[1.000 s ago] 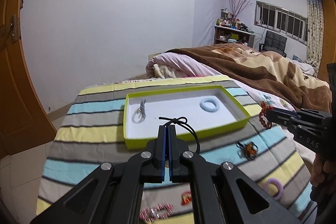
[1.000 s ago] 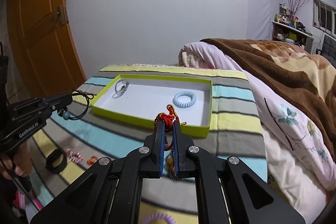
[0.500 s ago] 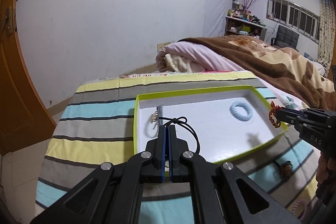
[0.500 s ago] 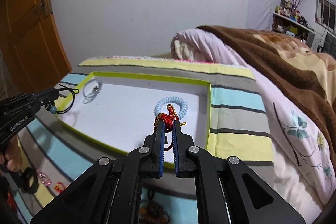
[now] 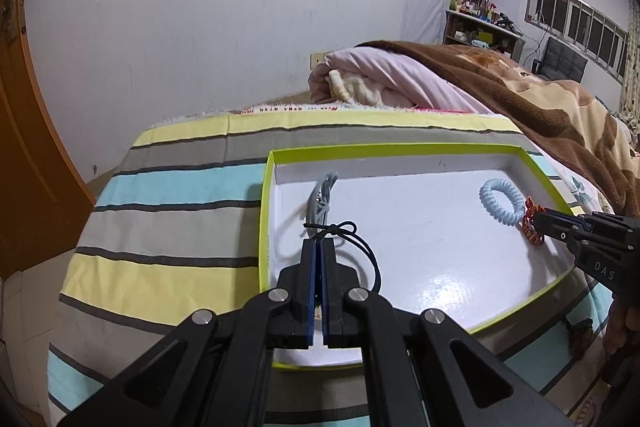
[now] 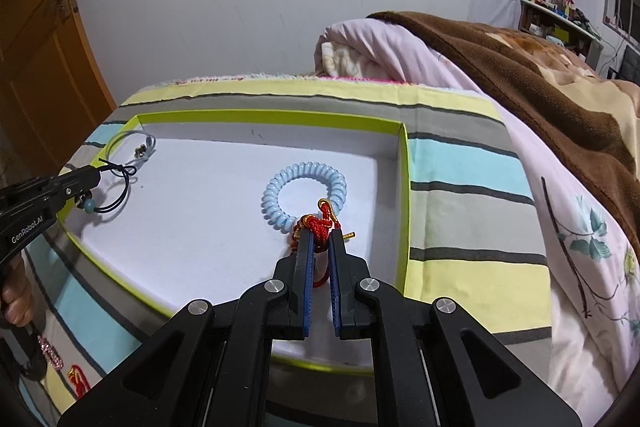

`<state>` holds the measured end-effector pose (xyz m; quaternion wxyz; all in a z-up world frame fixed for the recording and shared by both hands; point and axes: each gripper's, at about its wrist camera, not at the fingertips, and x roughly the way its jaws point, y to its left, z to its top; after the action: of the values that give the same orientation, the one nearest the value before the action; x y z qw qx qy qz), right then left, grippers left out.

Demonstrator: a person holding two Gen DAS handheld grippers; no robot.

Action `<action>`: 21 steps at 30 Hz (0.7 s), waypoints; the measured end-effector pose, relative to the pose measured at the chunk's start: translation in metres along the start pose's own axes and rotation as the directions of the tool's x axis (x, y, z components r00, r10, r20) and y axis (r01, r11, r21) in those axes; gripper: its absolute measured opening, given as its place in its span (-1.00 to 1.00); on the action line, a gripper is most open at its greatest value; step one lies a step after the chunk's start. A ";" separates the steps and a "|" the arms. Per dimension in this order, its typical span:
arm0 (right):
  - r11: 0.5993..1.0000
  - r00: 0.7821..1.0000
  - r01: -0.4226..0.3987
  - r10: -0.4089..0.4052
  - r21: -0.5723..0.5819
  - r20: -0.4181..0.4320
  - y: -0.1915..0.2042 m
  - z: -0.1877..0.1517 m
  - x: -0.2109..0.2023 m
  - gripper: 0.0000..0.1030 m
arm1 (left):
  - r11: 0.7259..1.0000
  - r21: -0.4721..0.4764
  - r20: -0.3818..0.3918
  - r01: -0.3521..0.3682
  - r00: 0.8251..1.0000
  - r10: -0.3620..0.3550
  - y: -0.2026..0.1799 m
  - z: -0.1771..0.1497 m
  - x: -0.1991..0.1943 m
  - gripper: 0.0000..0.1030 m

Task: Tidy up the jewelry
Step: 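Carry both items into the lime-green box and open both grippers to release them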

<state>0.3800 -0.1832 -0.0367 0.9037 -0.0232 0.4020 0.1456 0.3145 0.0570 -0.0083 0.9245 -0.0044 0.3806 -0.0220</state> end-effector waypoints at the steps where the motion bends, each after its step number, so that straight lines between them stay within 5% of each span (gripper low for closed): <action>1: 1.000 1.000 0.003 -0.003 -0.002 -0.001 0.000 0.000 0.000 -0.86 | 1.000 0.000 -0.013 0.003 1.000 -0.003 0.000 0.001 0.003 -0.96; 5: 1.000 1.000 0.009 -0.009 -0.006 -0.006 0.002 0.000 0.000 -0.79 | 1.000 0.009 -0.042 0.012 0.999 -0.012 -0.003 0.000 0.007 -0.95; 10: 1.000 1.000 0.001 -0.001 0.004 0.012 0.003 0.000 -0.008 -0.42 | 1.000 0.013 -0.053 0.025 0.998 -0.024 -0.004 -0.001 0.006 -0.94; 21: 1.000 0.998 -0.014 0.014 0.008 0.054 0.008 -0.007 -0.039 -0.42 | 0.999 0.009 -0.037 0.048 0.998 -0.047 -0.007 -0.002 -0.017 -0.83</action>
<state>0.3482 -0.1860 -0.0120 0.9133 -0.0129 0.3780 0.1509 0.3005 0.0508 0.0028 0.9166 -0.0086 0.3971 -0.0459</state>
